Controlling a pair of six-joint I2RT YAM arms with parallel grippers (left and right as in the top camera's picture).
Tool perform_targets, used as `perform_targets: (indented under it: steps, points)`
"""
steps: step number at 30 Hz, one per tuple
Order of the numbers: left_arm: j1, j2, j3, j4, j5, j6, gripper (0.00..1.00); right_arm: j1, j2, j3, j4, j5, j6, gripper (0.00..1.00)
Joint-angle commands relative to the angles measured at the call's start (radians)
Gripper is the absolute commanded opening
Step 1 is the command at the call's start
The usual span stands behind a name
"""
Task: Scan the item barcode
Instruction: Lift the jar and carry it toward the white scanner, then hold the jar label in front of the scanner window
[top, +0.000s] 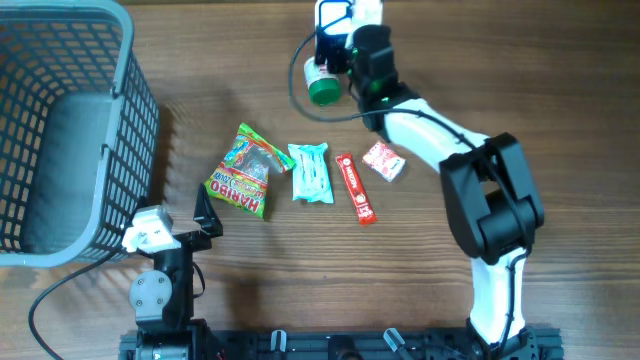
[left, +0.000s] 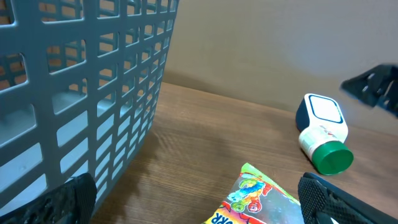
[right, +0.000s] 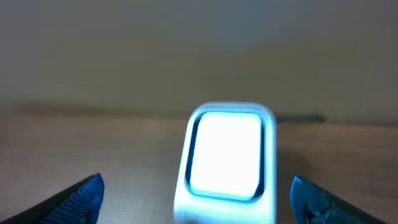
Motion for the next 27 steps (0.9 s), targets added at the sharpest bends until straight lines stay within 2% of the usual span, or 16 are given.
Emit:
perform_targets:
  steps: [1, 4, 9, 13, 17, 25, 27]
  points:
    - [0.002, -0.008, -0.003, -0.001, -0.01, -0.002, 1.0, 0.085, -0.014, 0.014, -0.087, 0.032, -0.055, 1.0]
    - [0.002, -0.008, -0.003, -0.001, -0.01, -0.002, 1.0, 0.106, -0.005, 0.014, -0.143, 0.066, -0.045, 1.0]
    - [0.002, -0.008, -0.003, -0.001, -0.01, -0.002, 1.0, 0.089, 0.014, 0.014, -0.109, 0.167, -0.048, 1.0]
    - [0.002, -0.008, -0.003, -0.001, -0.01, -0.002, 1.0, 0.079, 0.03, 0.014, -0.108, 0.107, -0.044, 1.0]
    - [0.002, -0.008, -0.003, -0.001, -0.01, -0.002, 1.0, 0.081, 0.081, 0.014, -0.151, 0.054, 0.025, 1.0]
    - [0.002, -0.008, -0.003, -0.001, -0.01, -0.002, 1.0, 0.082, 0.166, 0.014, -0.159, 0.054, 0.064, 0.99]
    - [0.002, -0.008, -0.003, -0.001, -0.01, -0.002, 1.0, 0.082, 0.169, 0.014, -0.152, 0.055, 0.063, 0.97]
